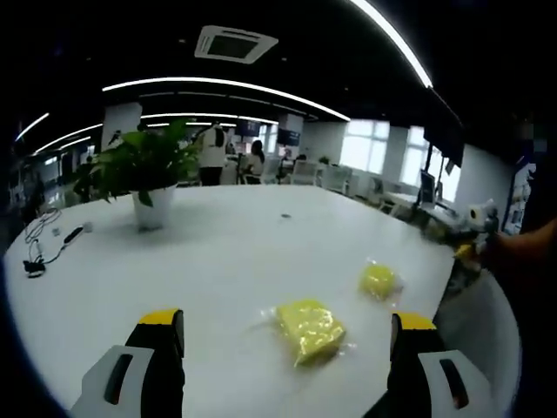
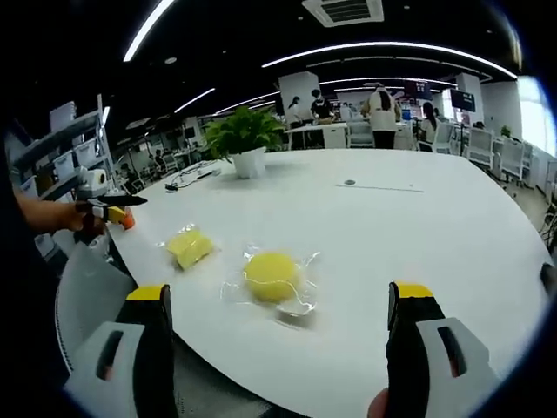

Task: Compare the silicone blocks by pressing each to a similar depth, holding the contact briefly, and releasing to observe deformation and rebound differences across the visible hardness samples.

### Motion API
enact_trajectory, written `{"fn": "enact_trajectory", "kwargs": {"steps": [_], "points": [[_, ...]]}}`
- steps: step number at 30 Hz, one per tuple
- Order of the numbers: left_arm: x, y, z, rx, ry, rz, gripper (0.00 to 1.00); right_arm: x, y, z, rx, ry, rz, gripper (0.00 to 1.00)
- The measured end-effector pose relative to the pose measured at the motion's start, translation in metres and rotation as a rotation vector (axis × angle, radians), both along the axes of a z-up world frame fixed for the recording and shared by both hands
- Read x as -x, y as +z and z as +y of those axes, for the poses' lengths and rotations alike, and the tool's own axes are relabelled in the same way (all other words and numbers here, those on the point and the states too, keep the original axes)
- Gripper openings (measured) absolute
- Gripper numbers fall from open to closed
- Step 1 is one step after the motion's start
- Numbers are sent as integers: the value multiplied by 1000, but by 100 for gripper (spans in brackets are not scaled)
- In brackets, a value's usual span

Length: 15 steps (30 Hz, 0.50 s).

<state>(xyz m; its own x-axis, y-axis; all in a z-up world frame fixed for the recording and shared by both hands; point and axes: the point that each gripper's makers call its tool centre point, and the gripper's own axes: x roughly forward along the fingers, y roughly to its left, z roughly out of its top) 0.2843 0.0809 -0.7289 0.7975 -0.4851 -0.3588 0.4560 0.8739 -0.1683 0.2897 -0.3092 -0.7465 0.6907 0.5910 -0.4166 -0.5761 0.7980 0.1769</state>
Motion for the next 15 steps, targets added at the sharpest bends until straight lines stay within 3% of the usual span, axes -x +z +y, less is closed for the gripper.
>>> {"fn": "enact_trajectory", "kwargs": {"steps": [4, 6, 9, 11, 15], "points": [[0, 3, 9, 13, 16, -13, 100, 4, -1, 1, 18, -3, 11, 97], [4, 6, 2, 41, -24, -14, 100, 5, 3, 2, 18, -11, 11, 97], [7, 1, 0, -15, -61, -4, 100, 7, 4, 5, 29, -17, 21, 97], [8, 5, 0, 21, -61, 6, 100, 10, 1, 5, 55, -22, 48, 97], [12, 15, -2, 17, -56, 16, 100, 21, 16, 11, 41, -30, 53, 97]]}}
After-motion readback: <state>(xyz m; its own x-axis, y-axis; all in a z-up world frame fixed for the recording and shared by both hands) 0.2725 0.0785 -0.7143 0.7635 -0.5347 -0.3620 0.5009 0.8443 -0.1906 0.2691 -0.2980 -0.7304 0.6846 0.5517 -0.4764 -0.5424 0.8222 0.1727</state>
